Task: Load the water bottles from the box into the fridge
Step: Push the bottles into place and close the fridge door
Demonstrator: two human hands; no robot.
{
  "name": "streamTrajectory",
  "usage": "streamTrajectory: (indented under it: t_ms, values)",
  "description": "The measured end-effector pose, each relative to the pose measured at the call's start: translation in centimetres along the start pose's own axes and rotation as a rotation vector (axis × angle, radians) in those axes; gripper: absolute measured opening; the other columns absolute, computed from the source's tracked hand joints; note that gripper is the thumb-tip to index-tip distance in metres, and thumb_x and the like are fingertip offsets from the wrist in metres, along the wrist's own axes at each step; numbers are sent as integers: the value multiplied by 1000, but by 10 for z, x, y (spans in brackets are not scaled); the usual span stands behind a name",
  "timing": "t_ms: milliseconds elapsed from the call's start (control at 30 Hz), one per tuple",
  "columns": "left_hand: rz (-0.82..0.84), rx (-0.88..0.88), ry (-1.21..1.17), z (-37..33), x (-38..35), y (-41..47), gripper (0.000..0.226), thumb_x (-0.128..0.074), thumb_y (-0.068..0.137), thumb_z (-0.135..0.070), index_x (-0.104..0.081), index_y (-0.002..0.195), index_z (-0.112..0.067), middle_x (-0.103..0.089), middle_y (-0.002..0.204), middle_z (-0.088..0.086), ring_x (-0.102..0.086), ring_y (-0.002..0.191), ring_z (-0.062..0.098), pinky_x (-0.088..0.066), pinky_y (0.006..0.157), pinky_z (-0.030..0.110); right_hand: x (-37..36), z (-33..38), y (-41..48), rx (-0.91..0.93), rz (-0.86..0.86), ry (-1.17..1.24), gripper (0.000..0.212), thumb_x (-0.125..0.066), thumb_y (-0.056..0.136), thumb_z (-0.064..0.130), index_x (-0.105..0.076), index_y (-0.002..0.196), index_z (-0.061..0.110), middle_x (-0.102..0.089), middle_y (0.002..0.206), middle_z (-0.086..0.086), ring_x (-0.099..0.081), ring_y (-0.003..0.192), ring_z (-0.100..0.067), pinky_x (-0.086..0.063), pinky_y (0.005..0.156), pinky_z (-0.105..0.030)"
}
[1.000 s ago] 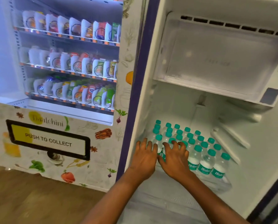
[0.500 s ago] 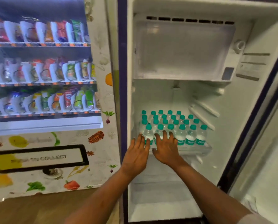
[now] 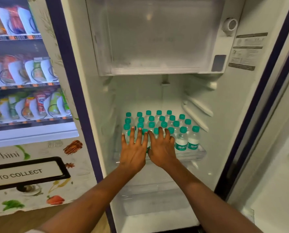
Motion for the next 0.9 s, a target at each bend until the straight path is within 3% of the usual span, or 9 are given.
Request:
streamTrajectory:
  t_ms: [133,233,300,433,500,567,700,900]
  values:
    - [-58,55,-81,-13,0,12,80,-54,93,-35,-5,153,-18,-2,160,13,7,145,40,-1,113,64,3,-14,5,36,-74,25,71,-79,62,45,-56,127,27,-54,130,-16,-48,120,-43,-46,88,-52]
    - [-89,80,-152,-28,3,13,86,-80,71,-31,-39,145,-14,-38,149,17,-30,138,44,-21,106,67,15,-25,5,12,-96,54,69,-77,65,46,-55,128,28,-52,132,-16,-46,123,-44,-45,90,-52]
    - [-117,79,-172,-31,16,5,85,-84,65,-29,-46,140,-13,-47,143,18,-40,133,44,-25,103,67,30,-26,-8,12,-64,54,72,-77,64,45,-54,130,26,-51,134,-16,-45,125,-44,-45,91,-53]
    - [-53,65,-175,-39,83,-22,83,-78,74,-31,-36,145,-17,-42,146,17,-35,135,44,-27,104,67,101,-28,-34,19,65,83,71,-66,73,46,-45,138,25,-38,146,-17,-30,135,-44,-35,101,-54]
    - [52,43,-156,-44,134,-43,86,-68,83,-25,-16,151,-22,-25,155,18,-19,142,43,-16,108,67,146,-32,-52,1,169,92,69,-59,78,45,-37,142,29,-26,152,-16,-19,140,-43,-26,106,-56]
    - [87,26,-158,-49,188,-66,87,-61,89,-18,-2,152,-27,-12,159,16,-7,145,42,-8,110,66,198,-38,-76,8,162,56,71,-60,75,45,-38,141,30,-29,150,-18,-24,137,-45,-30,103,-57]
    - [145,6,-174,-69,287,-117,88,-60,89,-15,1,151,-30,-8,159,16,-2,145,43,-8,110,69,295,-52,-125,15,170,36,73,-61,73,49,-37,139,31,-33,146,-20,-29,132,-46,-36,99,-57]
    - [177,-35,-183,-109,380,-143,91,-63,88,-23,4,151,-26,-11,159,15,-4,145,42,-12,109,70,395,-82,-155,-30,206,26,74,-58,80,49,-27,145,32,-22,152,-19,-18,138,-44,-27,105,-56]
Point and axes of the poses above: each hand's wrist, its own y-axis towards the middle knuckle, its own x-axis out of the back of the hand, z = x × y, the point moved 2 cm from there along y, towards the middle knuckle
